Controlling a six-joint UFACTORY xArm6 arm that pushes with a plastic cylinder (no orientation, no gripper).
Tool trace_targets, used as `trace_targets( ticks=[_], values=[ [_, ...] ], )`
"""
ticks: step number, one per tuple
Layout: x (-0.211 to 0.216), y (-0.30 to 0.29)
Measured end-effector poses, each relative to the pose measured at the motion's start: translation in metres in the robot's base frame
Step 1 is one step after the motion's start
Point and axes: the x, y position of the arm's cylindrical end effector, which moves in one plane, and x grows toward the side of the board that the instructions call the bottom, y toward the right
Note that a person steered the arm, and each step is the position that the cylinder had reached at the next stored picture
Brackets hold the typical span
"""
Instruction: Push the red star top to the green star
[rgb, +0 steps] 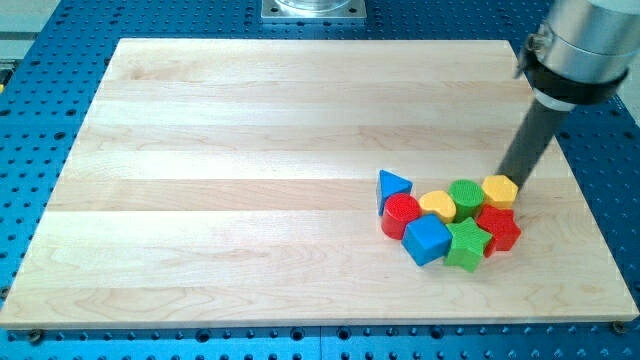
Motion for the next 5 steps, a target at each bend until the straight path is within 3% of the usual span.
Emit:
trace_targets(
  ticks=[1, 2, 4, 5],
  values=[
    [0.0, 0.01],
    [0.028, 0.021],
    [0.08, 0.018],
    [0.081, -0.005]
  ],
)
